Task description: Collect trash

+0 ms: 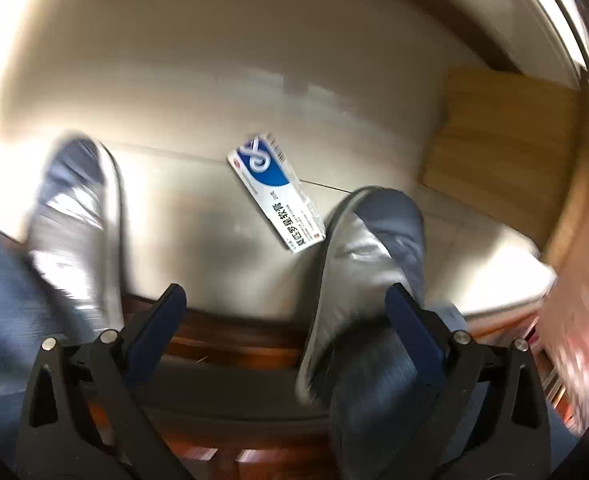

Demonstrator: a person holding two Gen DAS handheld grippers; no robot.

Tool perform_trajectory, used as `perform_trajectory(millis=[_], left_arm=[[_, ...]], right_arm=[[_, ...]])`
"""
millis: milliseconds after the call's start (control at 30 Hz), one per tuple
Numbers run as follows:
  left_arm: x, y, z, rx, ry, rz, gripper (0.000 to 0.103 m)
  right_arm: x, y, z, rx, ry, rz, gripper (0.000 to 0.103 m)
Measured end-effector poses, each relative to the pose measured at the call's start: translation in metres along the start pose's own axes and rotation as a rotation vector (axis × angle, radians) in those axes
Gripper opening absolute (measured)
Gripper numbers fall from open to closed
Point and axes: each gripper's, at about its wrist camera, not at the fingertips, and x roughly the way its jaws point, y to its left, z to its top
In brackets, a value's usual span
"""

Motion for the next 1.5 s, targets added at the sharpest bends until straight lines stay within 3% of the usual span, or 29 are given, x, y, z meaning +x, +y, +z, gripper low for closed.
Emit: perform_trajectory(millis=[100,200,267,700,800,933,1000,1067,1133,1433,1467,1500], left_arm=[[0.050,0.021,0.008,-0.116,0.009,-0.015,0.099],[0.082,0.039,0.012,-0.274,-0.014,-0.078,0.099],[0.094,0.041,0.013,-0.321,-0.036,-0.120,0.099],[0.127,0.014,0.037,-0.286,-0.128,-0.060,0.099],[0.129,0.015,0.042,-0.330,-0.126,-0.051,0.091],[0.128,-0.003,0.047,-0.270,-0.130,-0.002,0.090],[0.120,-0.008,0.050,-0.246,-0.152,0.014,0.079],[0.112,-0.012,0.053,-0.217,-0.175,0.046,0.043],[0.106,-0.018,0.055,-0.188,-0.171,-0.004,0.042],[0.083,-0.006,0.046,-0.213,-0.206,-0.032,0.042],[0.077,-0.007,0.045,-0.202,-0.224,-0.033,0.042],[0.072,0.000,0.049,-0.196,-0.236,-0.037,0.042]], right_arm=[[0.014,-0.008,-0.003,0.030,0.026,0.001,0.055],[0.025,-0.011,-0.007,0.046,0.046,-0.010,0.055],[0.030,-0.006,-0.010,0.011,0.048,-0.025,0.055],[0.062,-0.003,-0.025,-0.070,0.113,-0.076,0.055],[0.070,-0.007,-0.027,-0.077,0.125,-0.097,0.055],[0.082,-0.008,-0.030,-0.086,0.130,-0.110,0.055],[0.088,-0.006,-0.031,-0.105,0.132,-0.121,0.055],[0.093,-0.006,-0.033,-0.115,0.124,-0.132,0.055],[0.094,-0.005,-0.032,-0.117,0.120,-0.134,0.055],[0.087,0.015,-0.029,-0.191,0.075,-0.116,0.055],[0.091,0.013,-0.030,-0.180,0.087,-0.110,0.047],[0.096,0.011,-0.031,-0.172,0.098,-0.097,0.030]])
